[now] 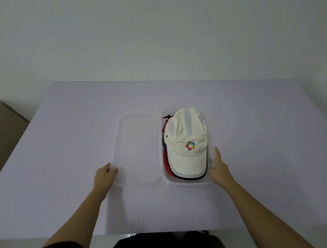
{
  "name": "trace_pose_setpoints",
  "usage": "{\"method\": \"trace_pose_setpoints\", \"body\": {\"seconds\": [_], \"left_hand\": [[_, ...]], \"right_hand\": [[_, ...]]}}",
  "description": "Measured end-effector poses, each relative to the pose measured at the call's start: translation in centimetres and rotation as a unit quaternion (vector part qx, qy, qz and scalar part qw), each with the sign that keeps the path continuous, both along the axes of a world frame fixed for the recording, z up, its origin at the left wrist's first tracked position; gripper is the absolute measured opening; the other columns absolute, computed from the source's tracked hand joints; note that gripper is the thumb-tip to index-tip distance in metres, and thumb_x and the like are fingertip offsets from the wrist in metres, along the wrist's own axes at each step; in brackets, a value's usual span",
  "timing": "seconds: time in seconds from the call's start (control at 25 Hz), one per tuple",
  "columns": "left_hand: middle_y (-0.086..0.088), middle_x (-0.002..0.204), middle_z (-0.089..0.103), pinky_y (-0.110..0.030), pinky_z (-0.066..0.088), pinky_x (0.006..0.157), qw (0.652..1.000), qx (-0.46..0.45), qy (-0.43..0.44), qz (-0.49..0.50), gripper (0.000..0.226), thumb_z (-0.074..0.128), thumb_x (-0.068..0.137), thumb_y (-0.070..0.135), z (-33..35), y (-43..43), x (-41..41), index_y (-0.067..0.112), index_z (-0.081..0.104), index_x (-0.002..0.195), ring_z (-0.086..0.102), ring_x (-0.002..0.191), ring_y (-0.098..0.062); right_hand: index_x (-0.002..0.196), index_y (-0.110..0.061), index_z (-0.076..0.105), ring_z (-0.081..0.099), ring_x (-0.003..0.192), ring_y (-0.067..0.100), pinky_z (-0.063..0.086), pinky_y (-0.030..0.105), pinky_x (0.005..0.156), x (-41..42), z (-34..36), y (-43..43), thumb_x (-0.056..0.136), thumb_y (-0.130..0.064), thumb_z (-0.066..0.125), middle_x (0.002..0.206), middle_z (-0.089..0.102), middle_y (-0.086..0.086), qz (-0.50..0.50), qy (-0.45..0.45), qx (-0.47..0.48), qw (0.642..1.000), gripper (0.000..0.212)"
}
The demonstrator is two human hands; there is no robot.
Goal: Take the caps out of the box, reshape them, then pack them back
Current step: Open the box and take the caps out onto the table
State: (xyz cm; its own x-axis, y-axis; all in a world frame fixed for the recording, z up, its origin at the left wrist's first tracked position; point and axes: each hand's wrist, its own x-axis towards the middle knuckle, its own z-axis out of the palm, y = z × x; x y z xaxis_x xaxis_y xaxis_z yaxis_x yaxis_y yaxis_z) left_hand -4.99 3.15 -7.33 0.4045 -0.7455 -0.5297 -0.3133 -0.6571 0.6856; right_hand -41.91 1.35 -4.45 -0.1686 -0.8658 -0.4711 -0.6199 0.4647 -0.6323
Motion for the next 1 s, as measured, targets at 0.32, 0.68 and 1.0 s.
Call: {"method": "trace_pose_setpoints", "body": {"seconds": [0.32,0.68,1.0], "left_hand": [[-0.023,0.142,0.029,-0.048,0.03,0.105,0.984,0.068,-0.149,-0.07,0.047,0.045,0.094,0.018,0.2,-1.0,-1.8,0.002,0.041,0.137,0.027,0.128,-0.042],[-0.017,0.152,0.029,-0.038,0.024,0.114,0.974,-0.174,-0.046,-0.14,0.057,0.04,0.099,0.027,3.6,-5.3,-15.3,0.004,0.021,0.148,0.029,0.14,-0.029],[-0.017,0.148,0.034,-0.042,0.034,0.106,0.976,-0.121,-0.08,-0.16,0.055,0.029,0.101,0.02,2.4,-5.6,-18.1,0.013,0.007,0.151,0.039,0.132,-0.033]], "right_hand": [[0.149,-0.022,-0.01,0.038,0.132,0.038,0.035,0.039,0.103,-1.1,0.8,-0.4,0.087,-0.005,0.053,0.151,0.028,0.022,0.078,0.075,0.036,0.993,0.09],[0.15,-0.031,-0.002,-0.01,0.146,0.027,0.022,0.053,0.114,3.0,2.9,-2.9,0.068,-0.038,0.078,0.157,-0.024,0.002,0.397,0.266,-0.001,0.878,0.114],[0.15,-0.021,-0.008,0.007,0.144,0.041,0.034,0.042,0.108,2.9,2.5,-3.5,0.067,-0.031,0.08,0.157,-0.013,0.018,0.454,0.332,-0.051,0.825,0.121]]}}
